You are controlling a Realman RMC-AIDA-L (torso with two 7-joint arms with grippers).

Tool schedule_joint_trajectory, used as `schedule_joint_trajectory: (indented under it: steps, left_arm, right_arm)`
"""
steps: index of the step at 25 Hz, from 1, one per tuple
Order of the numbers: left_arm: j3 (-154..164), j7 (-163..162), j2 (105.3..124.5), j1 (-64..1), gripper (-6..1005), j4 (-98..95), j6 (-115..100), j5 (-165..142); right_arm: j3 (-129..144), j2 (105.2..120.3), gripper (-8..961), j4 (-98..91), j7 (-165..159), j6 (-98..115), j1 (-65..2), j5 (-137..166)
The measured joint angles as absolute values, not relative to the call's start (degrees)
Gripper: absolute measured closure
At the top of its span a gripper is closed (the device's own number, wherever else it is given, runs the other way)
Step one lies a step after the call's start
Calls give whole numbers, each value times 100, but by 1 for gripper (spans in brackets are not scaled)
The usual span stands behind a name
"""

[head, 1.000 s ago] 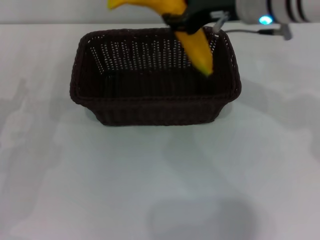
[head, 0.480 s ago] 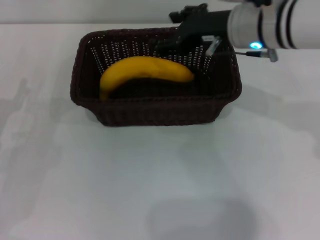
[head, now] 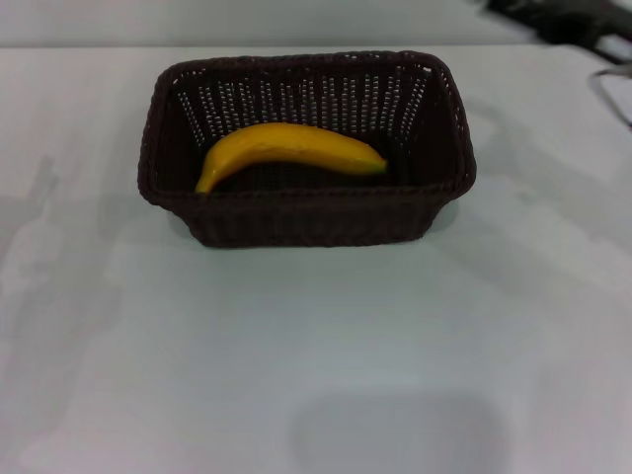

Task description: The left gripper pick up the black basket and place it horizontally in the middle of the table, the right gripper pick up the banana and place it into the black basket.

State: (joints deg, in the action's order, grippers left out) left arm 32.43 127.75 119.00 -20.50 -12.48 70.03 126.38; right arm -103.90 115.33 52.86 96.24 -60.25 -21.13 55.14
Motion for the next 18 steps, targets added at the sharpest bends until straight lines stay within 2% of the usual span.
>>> schedule_joint_trajectory:
  steps: [3,6,10,18]
  left_arm:
    - [3243,12826,11896,-2049,136,-1248,6998,12637]
    - [3243,12996,11904,-2040,136,-1248,6996,12637]
    - [3241,13352,11913,-2033,136,-1147,7007,12644]
    - [3242,13873,11931,-2023,136,-973,7134,12672]
  right_arm:
    - [-10657,11539,110,3594,11546,-7524,-2094,3833]
    - [-10659,11575,110,2574,13413,-8132,-1925,3066]
    - [-10649,11604,110,1885,14826,-7747,-1766,2676]
    - [-10676,11594,110,1328,15089,-7386,-1686,2456]
